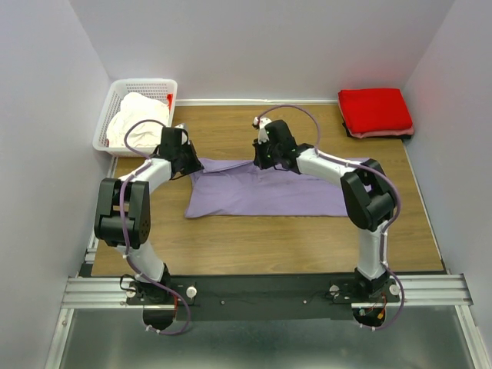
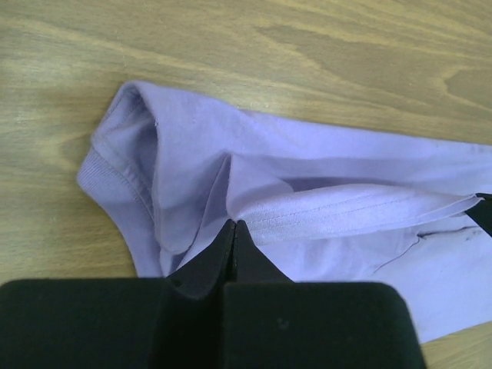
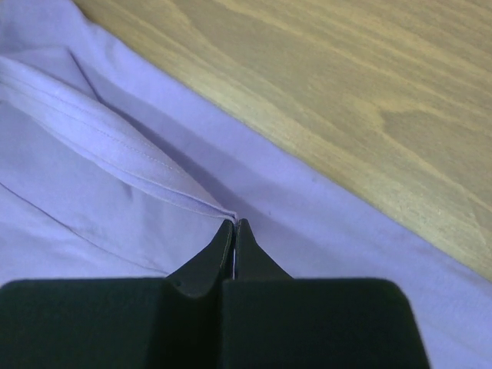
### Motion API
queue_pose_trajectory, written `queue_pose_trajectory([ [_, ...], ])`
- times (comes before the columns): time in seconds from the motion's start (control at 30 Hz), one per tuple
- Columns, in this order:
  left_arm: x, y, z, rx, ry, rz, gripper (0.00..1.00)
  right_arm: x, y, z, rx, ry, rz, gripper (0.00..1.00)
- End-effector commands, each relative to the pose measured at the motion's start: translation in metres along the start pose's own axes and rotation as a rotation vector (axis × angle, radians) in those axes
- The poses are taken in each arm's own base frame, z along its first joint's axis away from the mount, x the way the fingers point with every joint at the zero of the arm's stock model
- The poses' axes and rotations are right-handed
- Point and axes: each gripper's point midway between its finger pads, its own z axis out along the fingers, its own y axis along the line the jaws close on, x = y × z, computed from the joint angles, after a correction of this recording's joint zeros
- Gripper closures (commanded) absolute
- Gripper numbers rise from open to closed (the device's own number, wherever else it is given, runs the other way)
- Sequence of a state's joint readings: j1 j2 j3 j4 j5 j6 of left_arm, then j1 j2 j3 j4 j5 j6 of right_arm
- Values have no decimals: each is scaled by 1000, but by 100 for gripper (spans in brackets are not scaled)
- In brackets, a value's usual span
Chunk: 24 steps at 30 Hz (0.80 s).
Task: Fold and stack the t-shirts
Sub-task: Fold the tshirt
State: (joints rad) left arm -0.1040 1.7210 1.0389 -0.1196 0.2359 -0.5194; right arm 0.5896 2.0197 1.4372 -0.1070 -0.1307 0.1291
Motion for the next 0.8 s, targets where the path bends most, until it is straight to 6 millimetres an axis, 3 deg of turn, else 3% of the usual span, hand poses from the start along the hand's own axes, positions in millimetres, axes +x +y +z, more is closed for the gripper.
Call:
queue_pose_trajectory([
  [0.0, -10, -2, -14, -7, -14, 37, 100, 14, -9, -9, 91, 28, -71, 98],
  [0.4, 4, 7, -20, -33, 21, 46, 100, 32, -11, -23, 143, 50, -115, 100],
  [0.6, 10, 9, -21, -36, 35, 49, 100, 32, 6, -28, 129, 44, -169, 99],
  [0.77, 13, 12, -24, -49, 32, 49, 100, 44, 16, -23, 119, 65, -192, 99],
])
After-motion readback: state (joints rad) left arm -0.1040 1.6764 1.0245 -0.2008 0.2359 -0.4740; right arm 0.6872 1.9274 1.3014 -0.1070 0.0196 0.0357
